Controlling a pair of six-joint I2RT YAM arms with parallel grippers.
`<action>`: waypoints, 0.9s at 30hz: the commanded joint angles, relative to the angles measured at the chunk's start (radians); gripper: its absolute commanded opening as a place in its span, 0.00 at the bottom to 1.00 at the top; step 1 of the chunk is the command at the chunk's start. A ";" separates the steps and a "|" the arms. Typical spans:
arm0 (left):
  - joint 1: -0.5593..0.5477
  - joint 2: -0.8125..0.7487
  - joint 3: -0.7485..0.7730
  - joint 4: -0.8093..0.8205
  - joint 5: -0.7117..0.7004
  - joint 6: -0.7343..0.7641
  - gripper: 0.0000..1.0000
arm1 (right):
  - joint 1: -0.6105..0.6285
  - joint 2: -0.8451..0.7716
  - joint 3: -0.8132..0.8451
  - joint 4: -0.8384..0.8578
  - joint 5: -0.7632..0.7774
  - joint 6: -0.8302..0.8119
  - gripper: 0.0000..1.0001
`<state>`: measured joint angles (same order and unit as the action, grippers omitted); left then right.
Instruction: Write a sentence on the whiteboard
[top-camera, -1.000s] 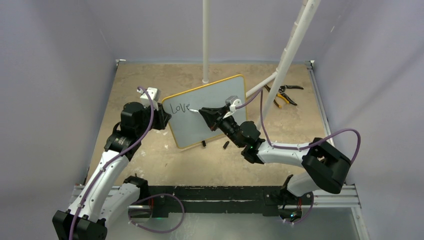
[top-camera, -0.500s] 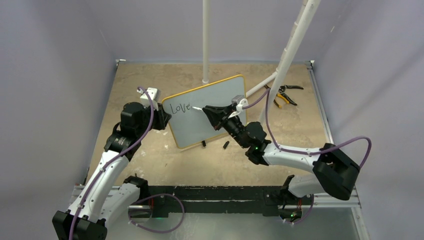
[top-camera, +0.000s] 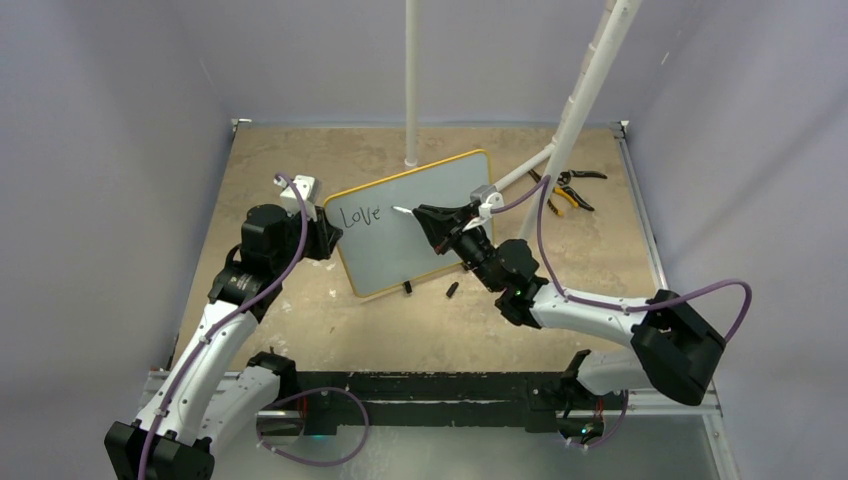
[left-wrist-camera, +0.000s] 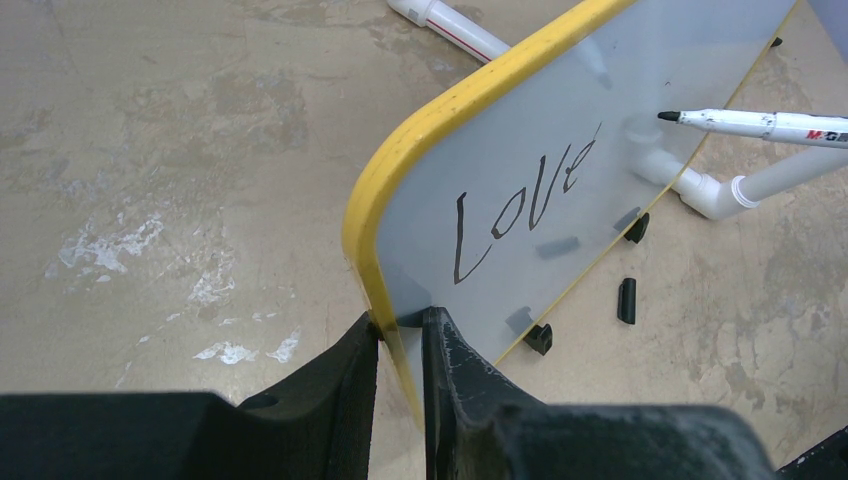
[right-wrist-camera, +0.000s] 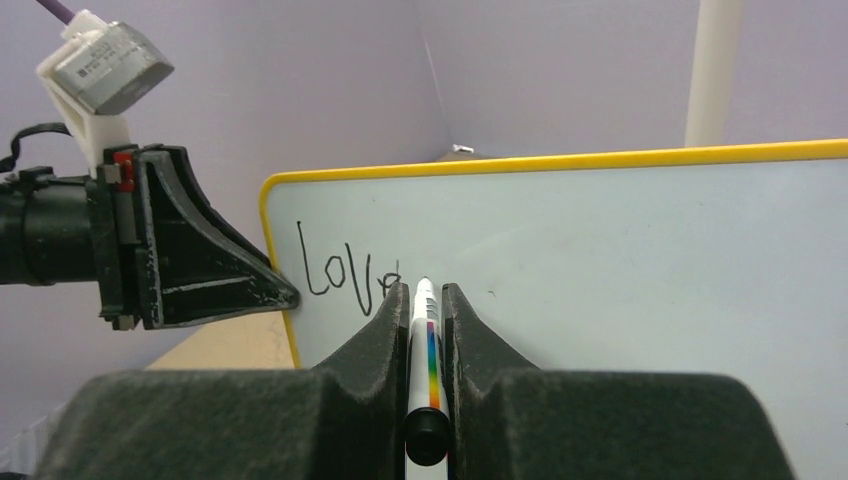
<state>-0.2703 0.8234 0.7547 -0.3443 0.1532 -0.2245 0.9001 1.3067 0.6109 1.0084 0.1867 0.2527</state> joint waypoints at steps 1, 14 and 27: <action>0.003 -0.007 -0.005 0.039 -0.002 0.014 0.11 | -0.021 0.021 0.025 0.029 -0.017 0.000 0.00; 0.003 -0.006 -0.005 0.040 -0.001 0.014 0.11 | -0.029 0.049 0.023 0.025 -0.011 0.000 0.00; 0.003 -0.006 -0.004 0.040 0.000 0.013 0.11 | -0.029 0.040 -0.036 0.029 0.009 0.033 0.00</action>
<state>-0.2703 0.8234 0.7547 -0.3443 0.1532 -0.2245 0.8852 1.3548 0.5926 1.0149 0.1650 0.2504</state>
